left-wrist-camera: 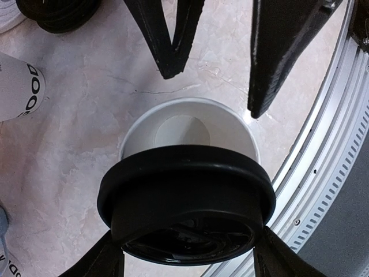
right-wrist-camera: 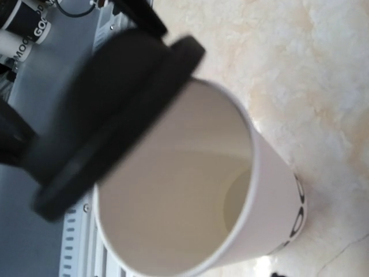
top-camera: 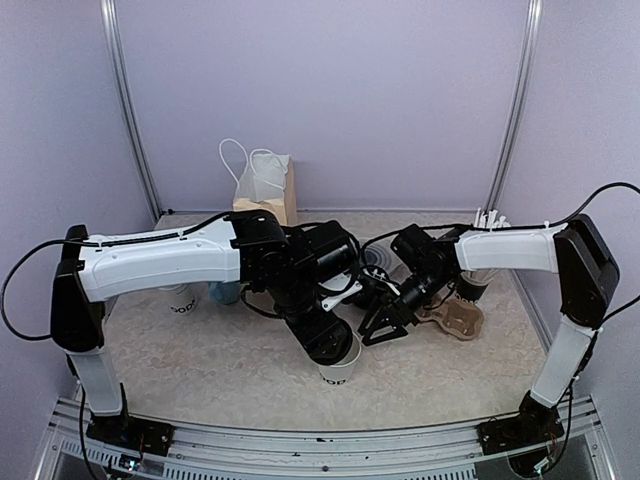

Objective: Pack the takeout coffee

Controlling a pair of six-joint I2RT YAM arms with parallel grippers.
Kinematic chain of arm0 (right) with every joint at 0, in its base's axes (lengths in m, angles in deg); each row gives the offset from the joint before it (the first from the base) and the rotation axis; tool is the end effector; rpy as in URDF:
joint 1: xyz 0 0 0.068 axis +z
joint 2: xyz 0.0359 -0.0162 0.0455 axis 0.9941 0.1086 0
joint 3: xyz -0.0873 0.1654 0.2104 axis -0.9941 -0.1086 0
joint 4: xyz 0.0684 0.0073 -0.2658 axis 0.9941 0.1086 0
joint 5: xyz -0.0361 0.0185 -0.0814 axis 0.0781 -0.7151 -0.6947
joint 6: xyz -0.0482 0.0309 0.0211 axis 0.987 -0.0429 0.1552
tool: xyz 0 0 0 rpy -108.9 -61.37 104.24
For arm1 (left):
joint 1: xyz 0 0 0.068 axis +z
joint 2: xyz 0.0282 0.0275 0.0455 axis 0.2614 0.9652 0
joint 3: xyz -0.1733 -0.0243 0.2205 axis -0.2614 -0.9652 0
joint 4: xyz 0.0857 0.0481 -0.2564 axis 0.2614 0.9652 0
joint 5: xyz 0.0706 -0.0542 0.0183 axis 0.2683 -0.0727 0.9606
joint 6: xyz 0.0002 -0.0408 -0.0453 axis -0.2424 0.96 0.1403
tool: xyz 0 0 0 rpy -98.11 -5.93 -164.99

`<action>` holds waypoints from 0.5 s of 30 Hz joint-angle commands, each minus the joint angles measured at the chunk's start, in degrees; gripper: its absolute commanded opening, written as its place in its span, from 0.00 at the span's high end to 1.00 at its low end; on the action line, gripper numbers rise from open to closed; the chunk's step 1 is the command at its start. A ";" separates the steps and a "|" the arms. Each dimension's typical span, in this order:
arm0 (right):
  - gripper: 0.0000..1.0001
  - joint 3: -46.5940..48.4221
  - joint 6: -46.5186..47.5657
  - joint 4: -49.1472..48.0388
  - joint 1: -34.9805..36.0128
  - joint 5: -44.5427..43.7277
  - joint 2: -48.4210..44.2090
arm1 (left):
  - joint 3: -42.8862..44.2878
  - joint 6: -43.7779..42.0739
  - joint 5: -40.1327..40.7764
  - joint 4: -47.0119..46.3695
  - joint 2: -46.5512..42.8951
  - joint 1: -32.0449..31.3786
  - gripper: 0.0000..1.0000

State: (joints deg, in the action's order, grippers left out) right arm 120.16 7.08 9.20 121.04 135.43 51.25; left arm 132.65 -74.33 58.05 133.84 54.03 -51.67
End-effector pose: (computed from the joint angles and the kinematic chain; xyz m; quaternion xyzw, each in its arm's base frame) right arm 0.2550 0.2427 0.1907 -0.5053 0.7074 0.4894 0.0680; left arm 0.1593 -0.3749 0.2781 0.4893 0.8568 -0.1091 0.1204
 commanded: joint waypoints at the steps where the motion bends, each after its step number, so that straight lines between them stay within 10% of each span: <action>1: 0.42 -1.84 0.75 0.35 0.46 -2.13 -0.15 | 3.20 -0.35 0.92 2.42 0.37 -0.41 0.39; 15: 0.66 -1.14 0.41 0.72 0.65 -0.75 5.13 | 5.57 -1.34 0.14 2.45 3.83 -0.41 0.39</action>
State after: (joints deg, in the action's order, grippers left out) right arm 118.08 7.27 9.05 121.04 133.07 54.80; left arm 136.19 -74.81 58.45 135.76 56.80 -51.78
